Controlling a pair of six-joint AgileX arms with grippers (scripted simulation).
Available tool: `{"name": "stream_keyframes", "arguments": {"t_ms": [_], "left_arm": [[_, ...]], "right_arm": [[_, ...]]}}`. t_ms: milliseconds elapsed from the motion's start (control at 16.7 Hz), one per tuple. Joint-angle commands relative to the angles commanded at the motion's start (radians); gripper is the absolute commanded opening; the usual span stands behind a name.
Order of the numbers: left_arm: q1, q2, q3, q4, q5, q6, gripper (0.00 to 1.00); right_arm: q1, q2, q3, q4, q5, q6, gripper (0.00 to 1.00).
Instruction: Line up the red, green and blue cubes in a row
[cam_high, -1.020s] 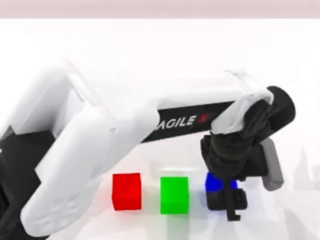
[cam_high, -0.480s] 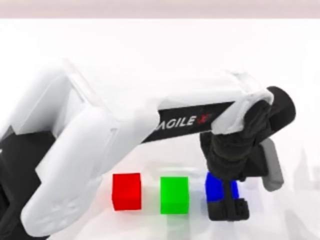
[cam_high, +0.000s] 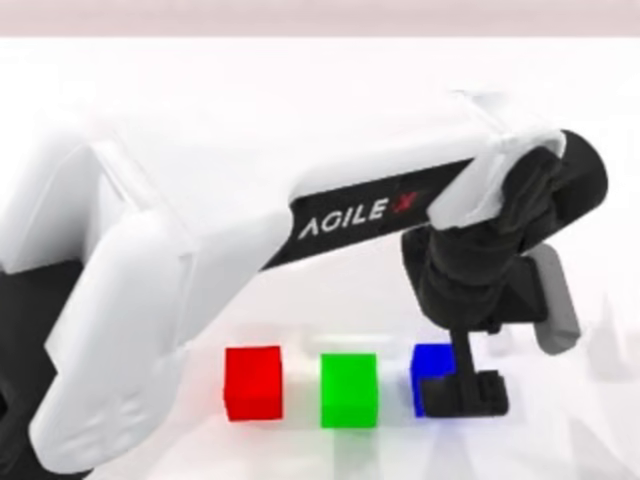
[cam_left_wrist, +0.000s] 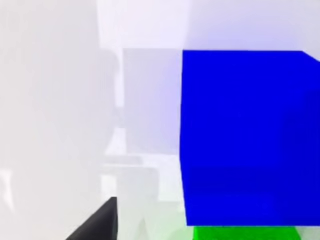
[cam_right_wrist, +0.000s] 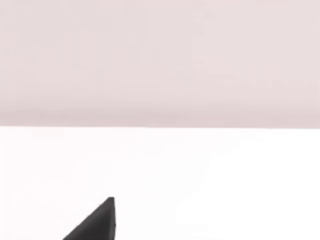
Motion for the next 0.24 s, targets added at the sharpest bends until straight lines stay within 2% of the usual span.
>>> {"name": "stream_keyframes", "arguments": {"t_ms": [240], "left_arm": [[0.007,-0.020,0.077,-0.088,-0.001,-0.001,1.00]], "right_arm": [[0.000,0.000,0.000,0.000,0.000,0.000,1.00]]}}
